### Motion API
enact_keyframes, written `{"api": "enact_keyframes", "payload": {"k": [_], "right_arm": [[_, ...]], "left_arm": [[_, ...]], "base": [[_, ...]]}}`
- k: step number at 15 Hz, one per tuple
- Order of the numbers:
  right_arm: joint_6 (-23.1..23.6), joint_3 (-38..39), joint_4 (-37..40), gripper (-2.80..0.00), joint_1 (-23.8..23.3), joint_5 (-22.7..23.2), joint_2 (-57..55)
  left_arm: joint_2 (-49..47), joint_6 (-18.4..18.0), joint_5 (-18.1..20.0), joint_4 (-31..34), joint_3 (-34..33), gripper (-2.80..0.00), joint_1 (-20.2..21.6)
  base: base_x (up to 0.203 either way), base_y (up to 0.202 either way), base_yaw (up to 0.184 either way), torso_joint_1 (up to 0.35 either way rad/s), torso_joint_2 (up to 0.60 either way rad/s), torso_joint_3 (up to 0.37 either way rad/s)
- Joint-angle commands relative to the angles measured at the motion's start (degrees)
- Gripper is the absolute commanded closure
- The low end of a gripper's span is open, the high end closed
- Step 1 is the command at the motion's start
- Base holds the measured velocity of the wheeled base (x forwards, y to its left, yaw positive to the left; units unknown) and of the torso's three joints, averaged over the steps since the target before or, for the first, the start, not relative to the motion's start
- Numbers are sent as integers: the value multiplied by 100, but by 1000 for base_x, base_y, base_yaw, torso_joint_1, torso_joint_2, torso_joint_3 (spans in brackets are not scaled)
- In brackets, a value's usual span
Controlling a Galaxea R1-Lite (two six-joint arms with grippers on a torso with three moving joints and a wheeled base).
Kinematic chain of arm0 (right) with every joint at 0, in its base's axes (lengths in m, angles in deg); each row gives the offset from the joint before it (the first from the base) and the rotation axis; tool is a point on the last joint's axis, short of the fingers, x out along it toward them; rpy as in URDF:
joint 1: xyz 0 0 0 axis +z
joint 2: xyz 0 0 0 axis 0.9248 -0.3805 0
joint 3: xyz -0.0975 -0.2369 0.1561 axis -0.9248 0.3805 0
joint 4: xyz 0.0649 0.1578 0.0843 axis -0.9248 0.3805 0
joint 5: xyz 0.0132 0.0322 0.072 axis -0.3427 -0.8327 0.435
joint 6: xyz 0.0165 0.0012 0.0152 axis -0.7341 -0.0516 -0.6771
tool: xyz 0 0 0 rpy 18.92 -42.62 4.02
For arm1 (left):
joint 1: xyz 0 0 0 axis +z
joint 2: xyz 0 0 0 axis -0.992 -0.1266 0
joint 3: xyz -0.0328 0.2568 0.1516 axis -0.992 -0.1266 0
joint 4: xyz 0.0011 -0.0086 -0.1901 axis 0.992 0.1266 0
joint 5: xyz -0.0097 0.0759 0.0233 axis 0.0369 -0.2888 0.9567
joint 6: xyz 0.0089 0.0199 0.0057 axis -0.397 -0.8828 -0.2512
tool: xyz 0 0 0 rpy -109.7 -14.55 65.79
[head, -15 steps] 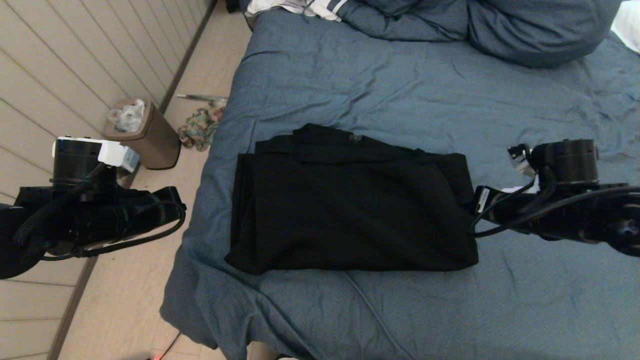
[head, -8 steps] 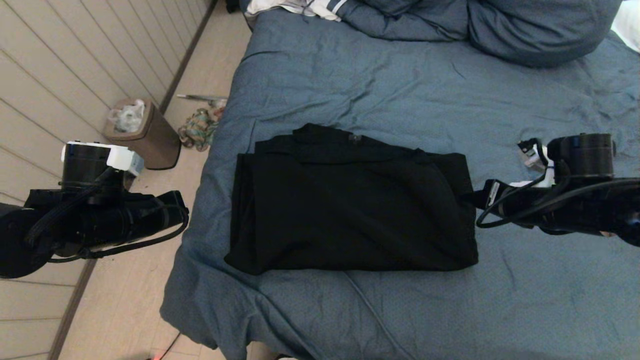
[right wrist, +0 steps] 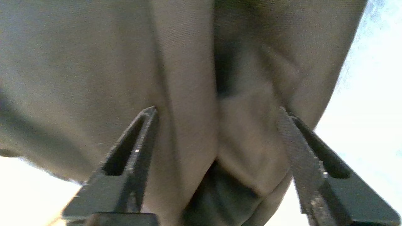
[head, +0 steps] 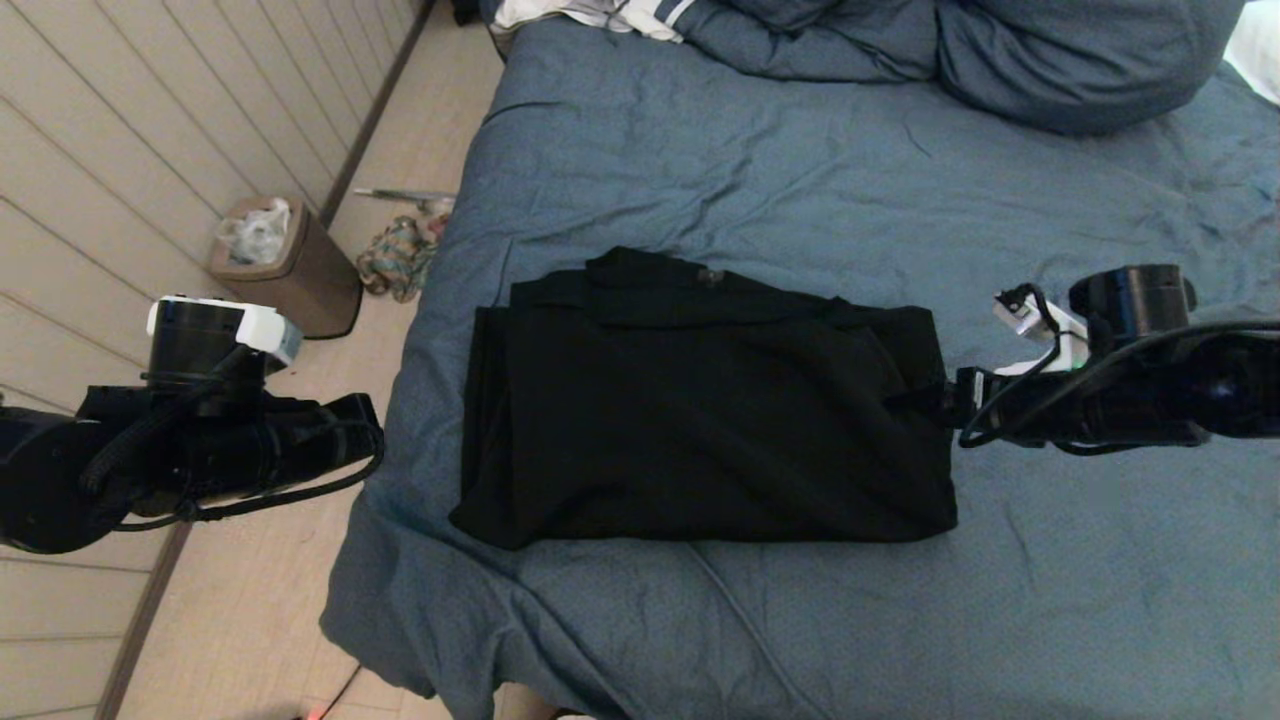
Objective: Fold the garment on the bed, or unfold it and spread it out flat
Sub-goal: Fold the black sweatshirt
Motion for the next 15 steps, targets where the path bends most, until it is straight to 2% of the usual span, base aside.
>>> {"api": "enact_keyframes", "payload": {"k": [1,5,13,15], "right_arm": [[190,-20,2,-280,-141,10,-243],[812,282,-132,-280,-185,64,-474],[706,232,-344,-280,-68,62,-765],[518,-2,-344,-280,174,57,-871]], "left_arm": [[-140,18,1,-12,18,0,3],[-286,62,65,-12,60,0,3],[-374,79,65,-12,78,0,-13],[-374,95,67,-12,69,0,-15]], "base": [[0,0,0,0,0,0],[0,0,0,0,0,0],[0,0,0,0,0,0],[0,0,0,0,0,0]]}}
